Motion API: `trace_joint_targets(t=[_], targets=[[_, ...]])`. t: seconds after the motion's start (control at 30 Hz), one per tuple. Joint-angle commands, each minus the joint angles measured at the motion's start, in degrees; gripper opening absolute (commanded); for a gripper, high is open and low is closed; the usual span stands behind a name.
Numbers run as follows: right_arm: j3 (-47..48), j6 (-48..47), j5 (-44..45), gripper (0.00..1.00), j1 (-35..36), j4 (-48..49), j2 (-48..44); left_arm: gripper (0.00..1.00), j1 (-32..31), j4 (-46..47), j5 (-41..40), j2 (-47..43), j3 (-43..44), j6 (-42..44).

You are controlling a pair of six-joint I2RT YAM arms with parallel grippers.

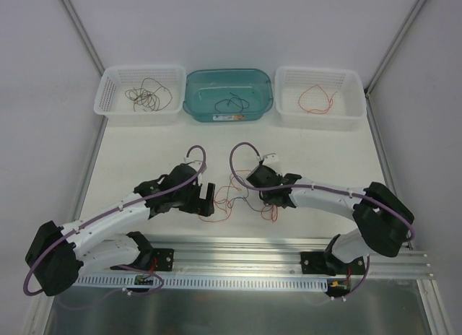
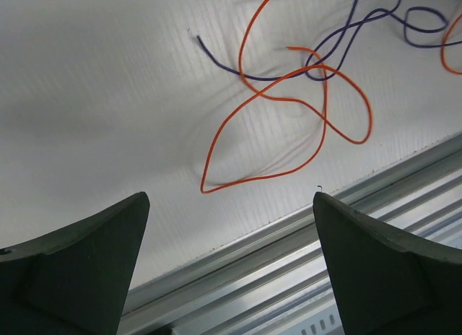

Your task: Untangle the cables

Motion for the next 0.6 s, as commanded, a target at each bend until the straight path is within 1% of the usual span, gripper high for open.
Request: trace_joint_targets(t=[0.0,0.2,0.33,0.4,0.47,0.5,0.57], targets=[[-1.39,0.4,1.22,0.01,0.05,0.5,-3.93,0.98,-2.78,6.99,-5.35,3.03,-0.95,-6.91],[-3.59,0.74,1.22,0.01,-0.12,1.21,-5.69,0.95,-6.21,11.38,-10.72,5.59,0.46,-12.1],[-3.76,0.75,0.52,0.01,-0.03,1.47,-5.69,0.91,-6.66,14.9,-13.97,7.61,0.99,-12.72],[-3.76,0.75,0.17,0.01,-0.12,1.56,-5.95,0.82,-6.66,17.7,-14.68,8.66,1.25,-10.19],[-4.03,0.75,-0.18,0.01,-0.12,1.73,-6.3,0.7,-6.66,19.73,-14.07,9.54,1.78,-7.02],[-4.11,0.83,-0.53,0.01,-0.03,1.82,-6.57,0.65,-6.66,20.44,-13.81,10.68,2.3,-3.53],[-4.46,0.83,-1.06,0.01,-0.03,2.08,-7.27,0.64,-6.57,23.51,-13.37,12.17,2.66,0.79]])
